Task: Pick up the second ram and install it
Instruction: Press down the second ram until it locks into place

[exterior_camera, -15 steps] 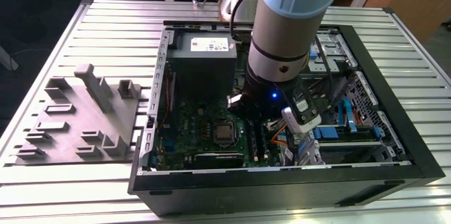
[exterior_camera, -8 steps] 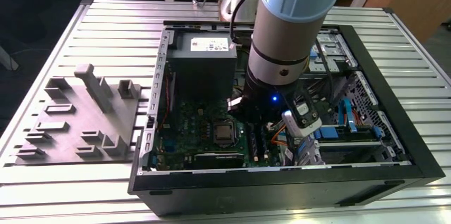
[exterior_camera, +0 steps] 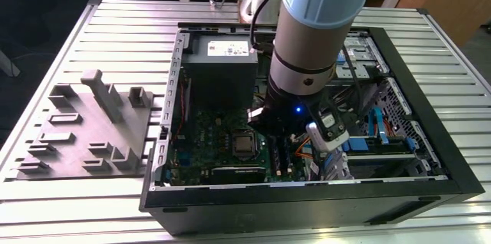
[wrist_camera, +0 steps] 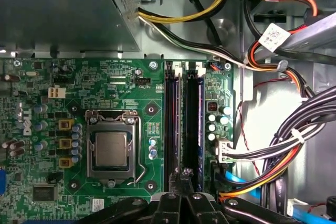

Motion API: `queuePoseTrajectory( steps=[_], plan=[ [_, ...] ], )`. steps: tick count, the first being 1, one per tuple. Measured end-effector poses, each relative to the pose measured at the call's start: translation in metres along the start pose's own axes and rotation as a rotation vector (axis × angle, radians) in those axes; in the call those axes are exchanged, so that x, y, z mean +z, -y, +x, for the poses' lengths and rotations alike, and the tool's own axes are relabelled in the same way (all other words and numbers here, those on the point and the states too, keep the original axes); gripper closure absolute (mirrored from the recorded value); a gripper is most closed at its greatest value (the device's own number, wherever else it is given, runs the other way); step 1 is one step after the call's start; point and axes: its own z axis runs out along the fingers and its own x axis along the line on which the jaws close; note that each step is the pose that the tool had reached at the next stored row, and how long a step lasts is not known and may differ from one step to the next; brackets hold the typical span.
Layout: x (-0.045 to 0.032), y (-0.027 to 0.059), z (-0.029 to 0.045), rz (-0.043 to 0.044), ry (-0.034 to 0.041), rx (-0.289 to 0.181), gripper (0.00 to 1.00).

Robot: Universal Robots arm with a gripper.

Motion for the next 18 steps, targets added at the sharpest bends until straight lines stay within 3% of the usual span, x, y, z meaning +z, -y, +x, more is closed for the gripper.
queuePoseTrajectory(
  steps=[18],
  plan=[
    [0.0094, 0.0035, 0.0014, -0.0003, -0.0001, 0.0, 0.9]
  ],
)
